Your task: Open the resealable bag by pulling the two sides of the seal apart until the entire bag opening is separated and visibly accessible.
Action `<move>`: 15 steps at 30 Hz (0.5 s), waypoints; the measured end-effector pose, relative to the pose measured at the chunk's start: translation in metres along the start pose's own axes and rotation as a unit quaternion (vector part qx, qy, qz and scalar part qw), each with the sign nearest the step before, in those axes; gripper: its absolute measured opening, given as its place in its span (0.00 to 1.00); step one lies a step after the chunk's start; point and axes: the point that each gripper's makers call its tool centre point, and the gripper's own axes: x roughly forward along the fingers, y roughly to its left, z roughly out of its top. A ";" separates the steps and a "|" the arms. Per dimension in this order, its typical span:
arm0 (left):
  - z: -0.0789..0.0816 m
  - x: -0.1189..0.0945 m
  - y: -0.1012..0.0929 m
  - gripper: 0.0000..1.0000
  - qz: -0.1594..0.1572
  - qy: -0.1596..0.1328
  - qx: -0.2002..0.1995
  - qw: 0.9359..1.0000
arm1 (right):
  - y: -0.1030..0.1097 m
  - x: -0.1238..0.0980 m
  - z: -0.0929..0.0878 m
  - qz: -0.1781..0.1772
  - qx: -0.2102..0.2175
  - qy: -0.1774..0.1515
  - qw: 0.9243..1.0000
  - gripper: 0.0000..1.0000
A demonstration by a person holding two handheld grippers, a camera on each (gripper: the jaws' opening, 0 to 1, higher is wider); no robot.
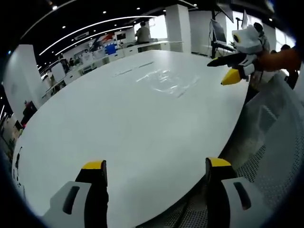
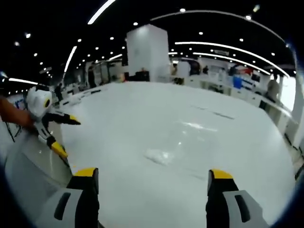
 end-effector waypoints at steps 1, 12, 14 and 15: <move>0.002 -0.001 0.001 0.84 0.001 -0.004 -0.008 1.000 | -0.007 0.006 0.006 0.015 -0.034 0.002 0.999 0.93; 0.032 -0.009 0.015 0.82 -0.007 -0.022 0.011 1.000 | -0.028 0.043 0.009 0.087 -0.174 0.055 0.979 0.83; 0.035 -0.008 0.008 0.82 -0.025 -0.029 0.021 0.999 | -0.032 0.046 0.010 0.086 -0.170 0.060 0.980 0.82; 0.036 -0.008 0.003 0.82 -0.037 -0.031 0.021 0.999 | -0.033 0.048 0.011 0.088 -0.164 0.061 0.981 0.82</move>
